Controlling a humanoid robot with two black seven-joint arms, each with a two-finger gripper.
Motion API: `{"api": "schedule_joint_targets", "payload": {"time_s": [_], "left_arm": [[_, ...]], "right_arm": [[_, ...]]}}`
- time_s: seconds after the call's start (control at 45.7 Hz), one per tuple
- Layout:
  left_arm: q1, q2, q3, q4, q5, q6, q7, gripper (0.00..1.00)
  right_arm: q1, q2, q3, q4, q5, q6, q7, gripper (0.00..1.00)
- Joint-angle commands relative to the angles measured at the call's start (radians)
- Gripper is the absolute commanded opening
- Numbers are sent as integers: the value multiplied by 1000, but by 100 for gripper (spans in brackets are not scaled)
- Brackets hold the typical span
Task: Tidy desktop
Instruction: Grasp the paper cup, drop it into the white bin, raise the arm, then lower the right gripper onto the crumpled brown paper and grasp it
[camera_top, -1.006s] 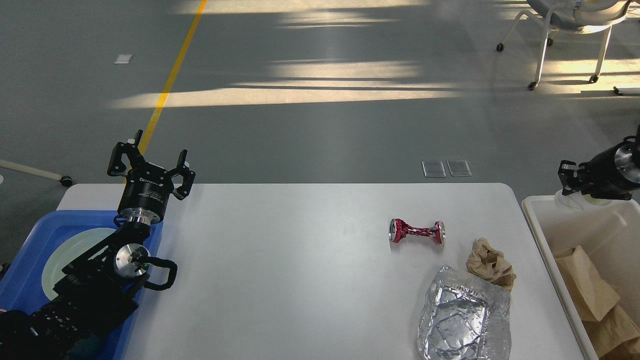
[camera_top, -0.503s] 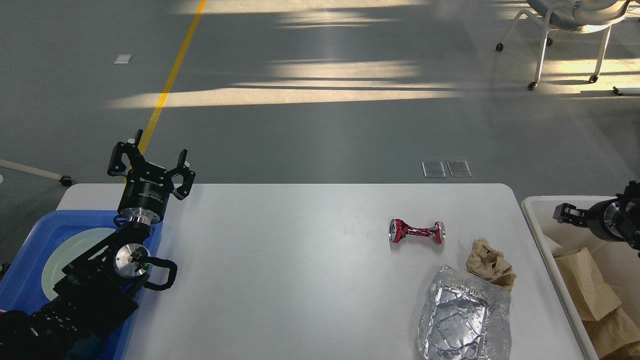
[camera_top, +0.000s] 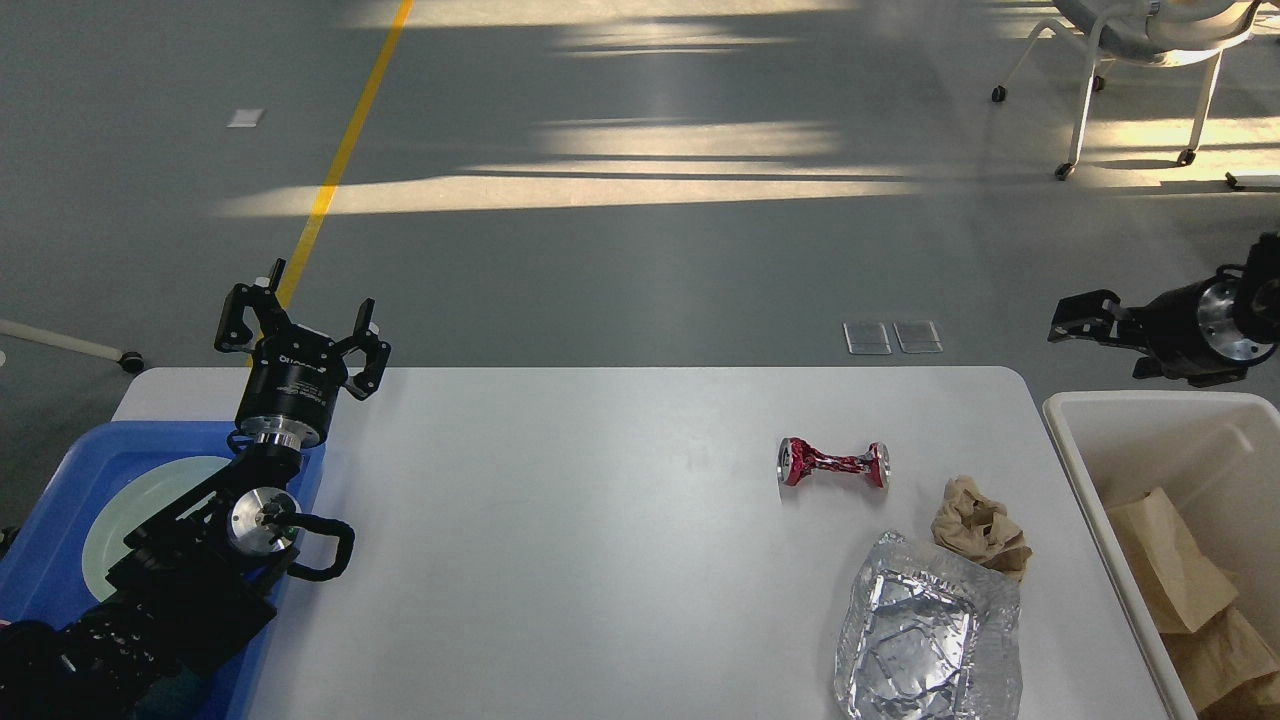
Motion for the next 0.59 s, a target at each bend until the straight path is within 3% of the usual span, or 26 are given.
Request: {"api": "schedule_joint_targets", "payload": {"time_s": [0.0,0.328,0.569], "left_arm": [[-1,0,0,0,0,0,-1,96],[1,0,0,0,0,0,-1,96],[1,0,0,0,0,0,-1,96]], "right_arm": [[178,-27,0,106,-2,129,-3,99],[482,-22,9,166,-2,417,-3,99],[700,-2,34,237,11,417,-3,99]]}}
